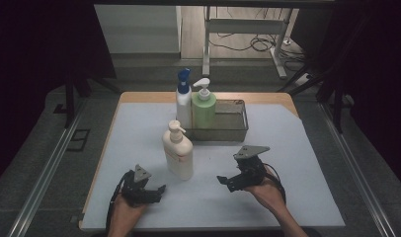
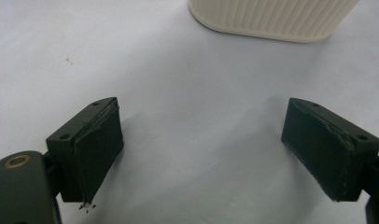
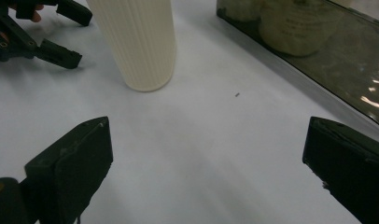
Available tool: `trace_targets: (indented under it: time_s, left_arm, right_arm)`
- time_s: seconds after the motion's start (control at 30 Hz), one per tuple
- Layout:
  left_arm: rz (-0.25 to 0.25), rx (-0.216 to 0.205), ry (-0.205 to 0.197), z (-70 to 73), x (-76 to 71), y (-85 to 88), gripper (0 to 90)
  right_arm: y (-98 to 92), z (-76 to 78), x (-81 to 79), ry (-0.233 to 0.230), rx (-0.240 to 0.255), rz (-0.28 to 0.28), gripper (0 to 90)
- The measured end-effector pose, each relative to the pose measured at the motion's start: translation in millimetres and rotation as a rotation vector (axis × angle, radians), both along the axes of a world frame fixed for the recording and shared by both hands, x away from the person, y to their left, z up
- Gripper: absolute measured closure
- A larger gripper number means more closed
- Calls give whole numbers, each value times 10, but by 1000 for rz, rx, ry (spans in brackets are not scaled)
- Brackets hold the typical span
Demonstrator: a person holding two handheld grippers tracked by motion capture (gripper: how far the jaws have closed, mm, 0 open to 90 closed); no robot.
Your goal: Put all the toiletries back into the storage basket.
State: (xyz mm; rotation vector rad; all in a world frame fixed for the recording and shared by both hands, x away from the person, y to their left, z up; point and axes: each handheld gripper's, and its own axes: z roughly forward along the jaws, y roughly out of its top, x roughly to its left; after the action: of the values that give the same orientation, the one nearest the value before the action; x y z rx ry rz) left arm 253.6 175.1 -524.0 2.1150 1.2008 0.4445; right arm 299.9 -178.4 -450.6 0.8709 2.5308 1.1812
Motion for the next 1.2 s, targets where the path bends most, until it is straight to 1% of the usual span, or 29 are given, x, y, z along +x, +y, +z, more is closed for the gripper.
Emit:
trace_targets:
  time_s: [0.07,0.23,0.53,0.97,1.0,1.07,1.2]
  left_arm:
    - [-3,4,-1,2,1,3,122]
    - [0,0,-2,-1,1,0,122]
    - [0,-1,-3,-1,1,0,122]
    - [0,-1,-3,-1,1,-1,122]
    - [0,0,-3,-1,1,-1,122]
    - [0,-1,-3,-1,1,-1,122]
    - [0,-1,-2,1,0,0,122]
  right_arm:
    - [46,5,9,3,4,7,16]
    - [170,19,17,10,9,23,16]
    - [381,87,45,-8,27,44,16]
    - [733,176,86,-22,17,74,32]
    - [758,188,90,-20,19,74,32]
    - [801,210,107,-12,42,76,32]
    - [874,231,140,-11,49,74,32]
